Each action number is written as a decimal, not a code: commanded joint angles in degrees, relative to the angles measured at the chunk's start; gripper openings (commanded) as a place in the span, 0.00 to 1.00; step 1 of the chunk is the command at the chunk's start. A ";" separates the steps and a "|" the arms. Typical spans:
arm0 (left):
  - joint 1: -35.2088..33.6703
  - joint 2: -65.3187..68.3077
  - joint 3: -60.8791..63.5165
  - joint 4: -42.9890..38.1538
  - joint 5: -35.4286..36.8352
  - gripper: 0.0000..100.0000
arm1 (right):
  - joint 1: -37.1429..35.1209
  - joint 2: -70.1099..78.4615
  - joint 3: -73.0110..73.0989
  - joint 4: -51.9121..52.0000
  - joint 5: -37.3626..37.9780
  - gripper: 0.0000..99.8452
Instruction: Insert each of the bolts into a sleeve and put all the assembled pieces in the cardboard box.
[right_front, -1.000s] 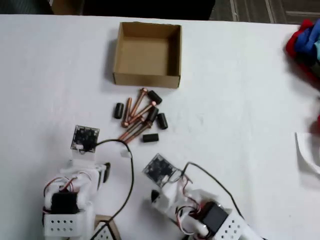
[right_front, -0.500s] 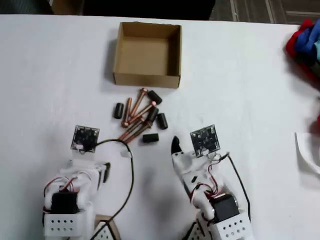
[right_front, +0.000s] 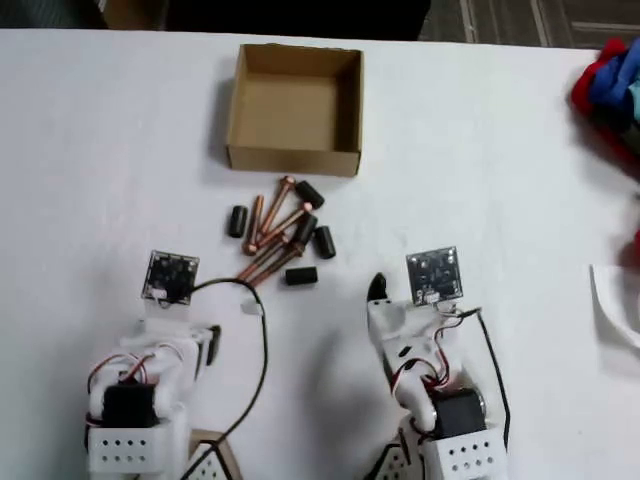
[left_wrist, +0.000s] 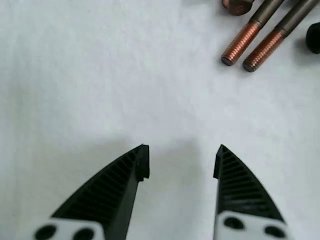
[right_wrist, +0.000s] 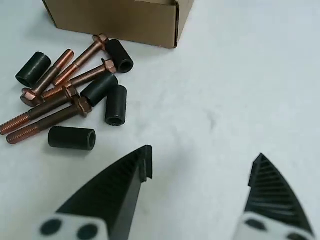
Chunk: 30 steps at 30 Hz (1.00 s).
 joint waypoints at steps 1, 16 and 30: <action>0.00 -0.26 1.27 0.26 -0.26 0.23 | 0.57 -0.22 0.26 -1.19 0.00 0.31; 0.00 -0.26 1.27 0.26 -0.26 0.23 | -4.09 34.59 -29.27 -9.54 11.52 0.31; 0.00 -0.26 1.27 0.26 -0.26 0.23 | 2.68 115.74 -91.08 41.80 12.92 0.31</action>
